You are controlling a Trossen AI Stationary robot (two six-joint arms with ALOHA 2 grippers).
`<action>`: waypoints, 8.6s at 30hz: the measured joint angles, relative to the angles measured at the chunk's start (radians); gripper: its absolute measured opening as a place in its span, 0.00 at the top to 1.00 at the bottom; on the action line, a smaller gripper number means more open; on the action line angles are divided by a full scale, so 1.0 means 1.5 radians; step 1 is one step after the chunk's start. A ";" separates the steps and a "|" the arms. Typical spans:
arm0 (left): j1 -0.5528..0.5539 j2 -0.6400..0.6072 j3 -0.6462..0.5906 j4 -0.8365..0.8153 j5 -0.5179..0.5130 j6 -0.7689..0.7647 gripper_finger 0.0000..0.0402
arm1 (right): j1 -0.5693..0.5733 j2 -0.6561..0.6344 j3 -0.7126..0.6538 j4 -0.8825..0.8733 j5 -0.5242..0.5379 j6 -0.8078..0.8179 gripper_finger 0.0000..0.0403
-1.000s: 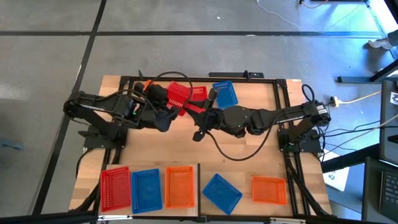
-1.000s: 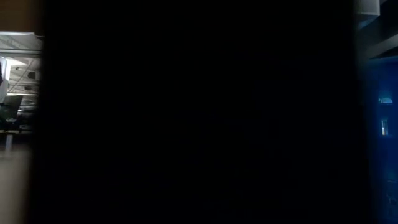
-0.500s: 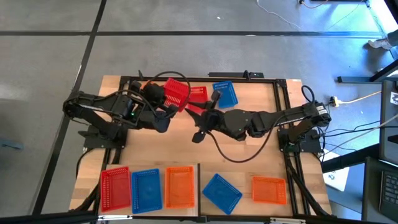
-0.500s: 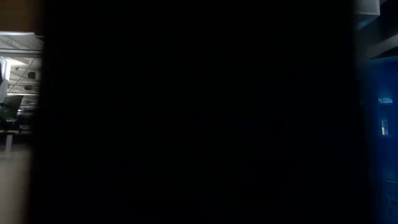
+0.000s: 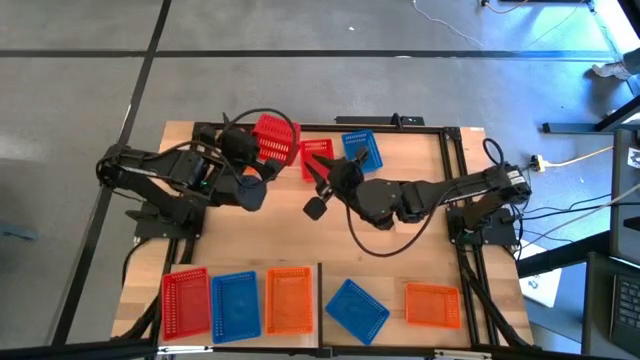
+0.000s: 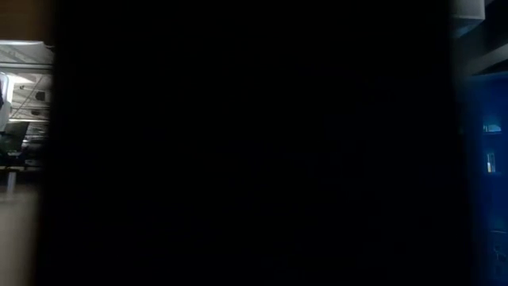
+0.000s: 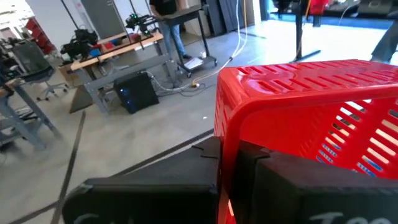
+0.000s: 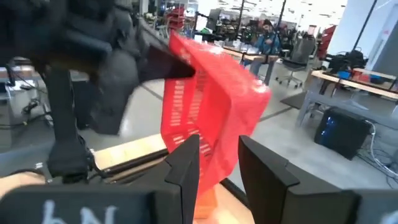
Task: Stack baskets on shelf by color
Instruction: Stack the bottom red bin on top of the other red bin on the shelf
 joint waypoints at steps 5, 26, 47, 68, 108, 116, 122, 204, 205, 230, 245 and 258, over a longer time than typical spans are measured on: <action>-0.001 0.001 0.000 0.002 -0.010 0.000 1.00 | -0.006 0.020 0.000 0.007 -0.021 0.001 0.72; -0.054 0.001 0.000 0.031 -0.004 0.000 1.00 | -0.065 0.053 0.000 0.028 -0.050 0.016 0.72; -0.051 0.000 0.000 0.031 0.034 0.084 0.89 | -0.085 0.052 0.000 0.024 -0.093 0.032 0.99; -0.168 -0.009 0.039 0.030 0.086 0.105 0.80 | -0.079 0.027 0.000 0.019 -0.057 0.031 1.00; -0.326 -0.210 0.038 -0.049 0.323 0.134 0.80 | -0.003 0.087 0.271 -0.132 -0.166 0.068 1.00; -0.360 -0.287 0.038 -0.050 0.459 0.134 0.80 | 0.002 0.205 0.437 -0.273 -0.223 -0.005 1.00; -0.364 -0.337 0.038 -0.050 0.548 0.133 0.80 | 0.000 0.237 0.451 -0.268 -0.260 0.038 1.00; -0.166 -0.076 0.038 0.014 0.092 0.198 0.74 | -0.121 0.191 0.451 -0.409 0.094 0.000 1.00; -0.160 -0.076 0.038 0.018 0.063 0.168 0.74 | -0.122 0.191 0.451 -0.399 0.094 -0.001 1.00; -0.114 -0.007 0.038 -0.066 -0.120 0.128 0.74 | -0.122 0.190 0.450 -0.322 0.099 -0.078 1.00; -0.124 -0.003 0.038 -0.054 -0.121 0.133 0.74 | -0.112 0.190 0.450 -0.326 0.016 -0.077 1.00; -0.141 -0.003 0.038 -0.036 -0.120 0.134 0.74 | -0.113 0.196 0.450 -0.323 -0.010 -0.075 1.00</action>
